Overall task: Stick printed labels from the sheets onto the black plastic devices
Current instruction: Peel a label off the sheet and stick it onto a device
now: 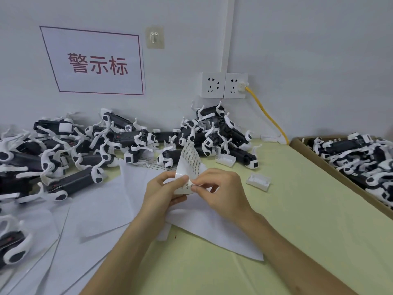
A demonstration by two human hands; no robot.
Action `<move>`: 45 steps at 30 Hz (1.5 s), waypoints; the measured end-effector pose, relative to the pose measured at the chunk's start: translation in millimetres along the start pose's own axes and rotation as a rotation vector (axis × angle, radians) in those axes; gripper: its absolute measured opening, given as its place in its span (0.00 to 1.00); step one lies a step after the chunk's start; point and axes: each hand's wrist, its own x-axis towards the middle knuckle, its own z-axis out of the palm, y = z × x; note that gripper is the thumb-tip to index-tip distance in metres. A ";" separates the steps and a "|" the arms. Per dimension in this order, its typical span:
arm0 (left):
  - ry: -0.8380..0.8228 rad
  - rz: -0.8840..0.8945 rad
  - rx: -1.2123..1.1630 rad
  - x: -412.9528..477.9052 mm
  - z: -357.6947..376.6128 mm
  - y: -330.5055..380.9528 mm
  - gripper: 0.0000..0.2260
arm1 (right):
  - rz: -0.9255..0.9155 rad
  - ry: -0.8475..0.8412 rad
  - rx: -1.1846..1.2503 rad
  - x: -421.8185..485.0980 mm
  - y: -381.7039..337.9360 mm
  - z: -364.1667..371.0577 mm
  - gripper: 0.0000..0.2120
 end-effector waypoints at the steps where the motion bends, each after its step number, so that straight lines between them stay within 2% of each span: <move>1: 0.005 -0.002 -0.005 0.1 -0.1 -0.1 0.07 | -0.008 0.007 -0.001 0.0 -0.7 0.6 0.05; 6: 0.033 -0.017 -0.030 0.1 -0.1 -1.2 0.07 | -0.044 0.004 0.004 0.9 -2.6 0.5 0.04; 12: 0.022 -0.019 -0.026 0.6 -0.2 -2.6 0.08 | 0.078 -0.085 0.029 0.6 0.8 -0.4 0.07; 23: 0.041 -0.026 -0.033 2.5 -1.1 -4.0 0.08 | 0.064 -0.158 0.065 -0.5 -8.1 -3.4 0.05; 26: 0.042 -0.020 -0.044 3.4 -1.4 -4.2 0.07 | 0.139 -0.173 0.197 0.6 -13.9 -6.0 0.06; 29: 0.053 -0.013 -0.027 2.9 0.1 -3.8 0.11 | 0.271 -0.182 0.424 5.6 -16.6 -11.2 0.11; 33: 0.174 0.056 0.211 1.4 2.1 -3.1 0.17 | 0.454 -0.165 0.734 11.7 -11.0 -16.8 0.16; 35: 0.206 0.167 0.316 -0.8 2.3 -3.7 0.22 | 0.525 -0.174 0.846 13.6 -7.0 -18.6 0.18; 36: 0.209 0.229 0.360 -1.6 2.5 -2.5 0.21 | 0.552 -0.185 0.888 14.2 -5.7 -19.1 0.19; 39: 0.082 0.305 0.377 -3.0 2.9 5.2 0.08 | 0.603 -0.191 0.958 14.8 -2.8 -18.3 0.20; 42: -0.081 0.201 0.250 -7.7 7.7 10.3 0.08 | 0.616 -0.190 0.939 14.3 -2.2 -17.2 0.20; 45: -0.108 0.179 0.193 -11.0 10.6 9.7 0.09 | 0.611 -0.195 0.903 14.4 -3.1 -16.7 0.21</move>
